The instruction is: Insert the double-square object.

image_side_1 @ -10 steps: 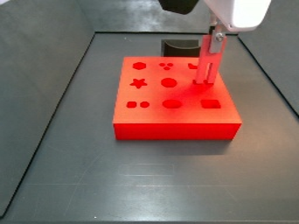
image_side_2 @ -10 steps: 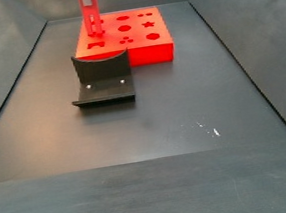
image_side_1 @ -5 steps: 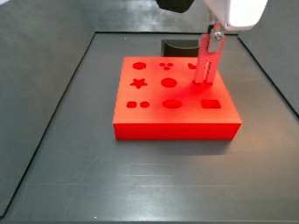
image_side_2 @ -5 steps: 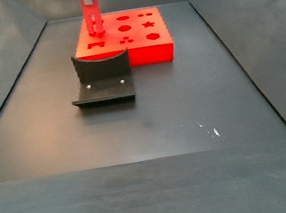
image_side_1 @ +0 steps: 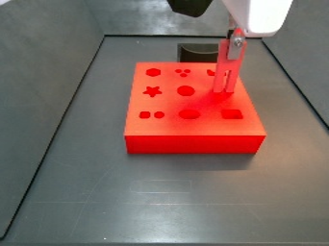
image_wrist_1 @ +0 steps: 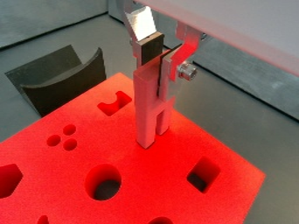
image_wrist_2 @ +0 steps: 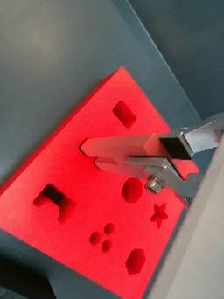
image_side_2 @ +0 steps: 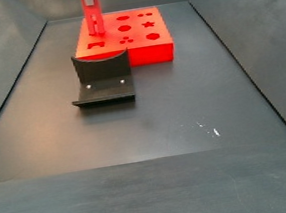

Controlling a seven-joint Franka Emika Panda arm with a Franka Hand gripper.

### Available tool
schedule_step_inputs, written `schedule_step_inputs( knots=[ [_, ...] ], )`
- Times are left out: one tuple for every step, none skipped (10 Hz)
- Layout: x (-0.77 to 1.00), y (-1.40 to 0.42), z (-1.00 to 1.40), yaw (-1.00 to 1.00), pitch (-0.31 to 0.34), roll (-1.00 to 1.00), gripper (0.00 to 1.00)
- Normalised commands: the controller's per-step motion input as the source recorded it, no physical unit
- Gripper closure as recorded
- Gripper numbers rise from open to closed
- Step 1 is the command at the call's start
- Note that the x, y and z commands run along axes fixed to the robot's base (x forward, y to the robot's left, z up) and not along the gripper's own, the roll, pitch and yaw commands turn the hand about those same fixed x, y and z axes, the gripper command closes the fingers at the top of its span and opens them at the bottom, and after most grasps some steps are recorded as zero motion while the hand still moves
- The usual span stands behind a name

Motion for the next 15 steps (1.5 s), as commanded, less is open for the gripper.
schedule_step_inputs(
  knots=[
    [0.05,0.00,-0.27,-0.07,0.000,0.12,1.00],
    [0.03,0.01,-0.32,-0.06,0.000,0.14,1.00],
    [0.04,0.00,-0.42,-0.04,0.000,0.18,1.00],
    [0.09,0.00,-0.51,-0.04,0.004,0.20,1.00],
    [0.13,-0.05,-0.59,-0.06,0.020,0.19,1.00],
    [0.25,-0.14,-0.69,-0.14,0.011,0.16,1.00],
    [0.29,-0.20,-0.72,-0.19,0.000,0.14,1.00],
    [0.27,-0.15,-0.65,-0.19,0.000,0.12,1.00],
    [0.06,0.00,-0.39,-0.16,0.000,0.08,1.00],
    [0.00,0.00,-0.33,-0.13,0.000,0.06,1.00],
    [-0.20,0.11,-0.35,-0.13,0.000,0.05,1.00],
    [-0.24,0.16,-0.32,-0.03,0.000,0.04,1.00],
    [-0.06,0.01,-0.19,0.00,0.000,0.03,1.00],
    [0.00,0.00,0.00,0.00,0.000,-0.03,1.00],
    [0.00,0.00,0.00,0.00,0.000,0.00,1.00]
  ],
)
